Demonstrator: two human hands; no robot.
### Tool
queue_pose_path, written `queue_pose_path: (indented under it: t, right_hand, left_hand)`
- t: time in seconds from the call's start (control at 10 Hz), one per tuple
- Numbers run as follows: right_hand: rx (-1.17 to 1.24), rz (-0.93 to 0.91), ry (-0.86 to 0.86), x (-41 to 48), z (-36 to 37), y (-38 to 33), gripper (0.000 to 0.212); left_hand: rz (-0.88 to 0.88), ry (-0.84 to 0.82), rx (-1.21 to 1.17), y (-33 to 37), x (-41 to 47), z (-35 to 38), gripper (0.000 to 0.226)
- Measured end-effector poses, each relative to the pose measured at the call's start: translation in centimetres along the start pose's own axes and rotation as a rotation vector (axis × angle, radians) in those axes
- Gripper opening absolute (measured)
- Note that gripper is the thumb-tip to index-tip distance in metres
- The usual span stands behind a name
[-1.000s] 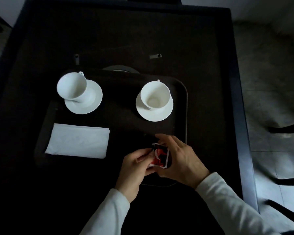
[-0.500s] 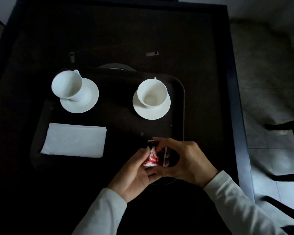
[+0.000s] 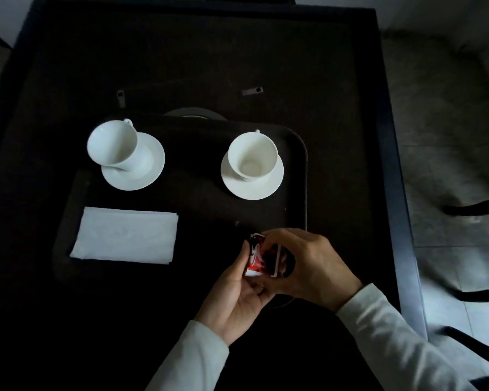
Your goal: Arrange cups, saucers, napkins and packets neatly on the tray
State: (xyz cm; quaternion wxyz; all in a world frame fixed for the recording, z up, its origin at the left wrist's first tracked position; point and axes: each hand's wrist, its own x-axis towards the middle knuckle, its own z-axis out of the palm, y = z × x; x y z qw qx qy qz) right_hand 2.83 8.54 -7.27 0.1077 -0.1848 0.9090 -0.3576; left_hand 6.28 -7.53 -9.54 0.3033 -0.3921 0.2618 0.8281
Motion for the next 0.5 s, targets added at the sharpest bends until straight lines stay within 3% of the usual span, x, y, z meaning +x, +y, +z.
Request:
queue_pose_path:
  t: [0.1, 0.2, 0.3, 0.5]
  right_hand:
    - [-0.080, 0.014, -0.014, 0.1, 0.4, 0.7, 0.053]
    - [-0.165, 0.030, -0.048, 0.3, 1.1, 1.5, 0.053]
    - [-0.252, 0.009, -0.063, 0.5, 1.9, 1.8, 0.053]
    - [-0.351, 0.025, -0.110, 0.5, 2.3, 1.2, 0.058]
  left_hand:
    - [0.143, 0.177, 0.391, 0.1, -0.4, 0.3, 0.035]
    - [0.435, 0.307, 0.809, 0.6, -1.2, -0.3, 0.017]
    - [0.523, 0.329, 0.933, 1.2, -1.5, -1.5, 0.013]
    - [0.533, 0.335, 1.064, 2.8, -2.0, -3.3, 0.018]
